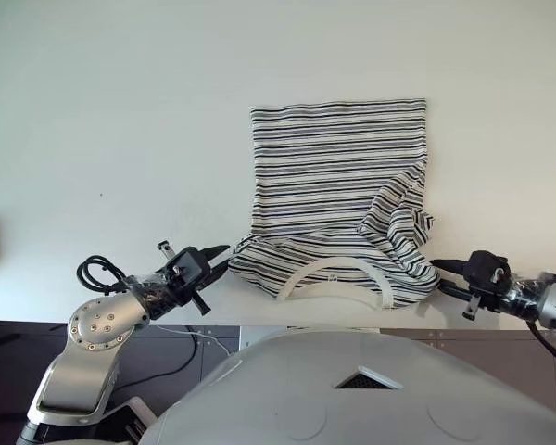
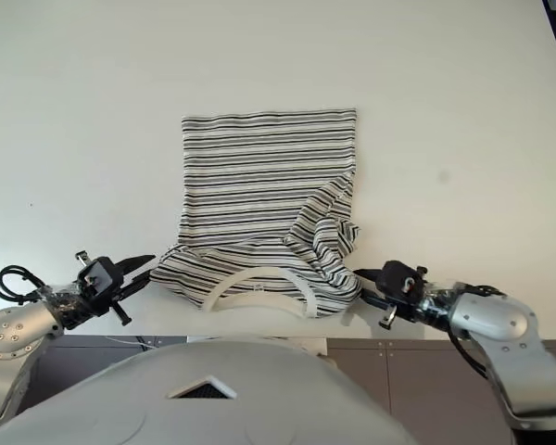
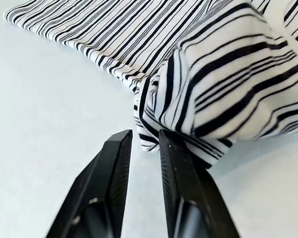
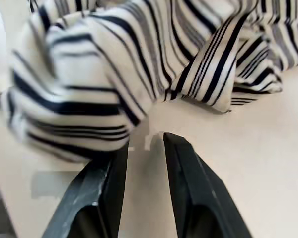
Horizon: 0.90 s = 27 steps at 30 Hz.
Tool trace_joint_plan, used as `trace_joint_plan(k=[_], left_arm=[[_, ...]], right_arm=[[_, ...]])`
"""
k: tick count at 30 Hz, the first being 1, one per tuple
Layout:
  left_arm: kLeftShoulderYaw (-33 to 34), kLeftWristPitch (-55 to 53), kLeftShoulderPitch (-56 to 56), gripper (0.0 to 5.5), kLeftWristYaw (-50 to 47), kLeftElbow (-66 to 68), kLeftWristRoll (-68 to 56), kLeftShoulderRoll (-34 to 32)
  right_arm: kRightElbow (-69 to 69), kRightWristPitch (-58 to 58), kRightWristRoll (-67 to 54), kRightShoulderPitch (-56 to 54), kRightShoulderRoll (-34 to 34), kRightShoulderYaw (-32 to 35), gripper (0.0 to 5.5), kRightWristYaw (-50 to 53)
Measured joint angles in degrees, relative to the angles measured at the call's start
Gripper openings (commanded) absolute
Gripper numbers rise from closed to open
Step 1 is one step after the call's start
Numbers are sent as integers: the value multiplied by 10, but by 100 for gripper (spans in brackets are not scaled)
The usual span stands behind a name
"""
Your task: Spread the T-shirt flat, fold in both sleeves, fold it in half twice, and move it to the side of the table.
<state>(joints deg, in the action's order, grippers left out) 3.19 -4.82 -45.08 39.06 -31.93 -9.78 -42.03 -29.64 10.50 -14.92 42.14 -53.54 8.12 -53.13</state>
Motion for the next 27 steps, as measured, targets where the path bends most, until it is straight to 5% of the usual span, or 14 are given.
trace_joint_plan(k=[5, 10, 13, 18, 22, 27], left_arm=[[87, -105, -88, 174, 115, -40, -212, -20], [260, -253, 99, 174, 43, 115, -445, -27], [199, -275, 203, 174, -15, 92, -439, -4], [-118, -288, 434, 174, -109, 134, -164, 57], [-244, -284, 484, 174, -81, 165, -35, 43], [-292, -226, 578, 174, -68, 283, 65, 41]], right_arm=[[-20, 51, -193, -20, -4, 127, 270, -71], [-37, 167, -345, -185, 25, 130, 330, 50], [19, 171, -216, -303, 60, 5, 330, 126], [265, 123, 28, -521, 191, -207, 330, 218], [366, 97, 101, -572, 204, -254, 330, 199], [475, 61, 148, -636, 263, -261, 330, 245]])
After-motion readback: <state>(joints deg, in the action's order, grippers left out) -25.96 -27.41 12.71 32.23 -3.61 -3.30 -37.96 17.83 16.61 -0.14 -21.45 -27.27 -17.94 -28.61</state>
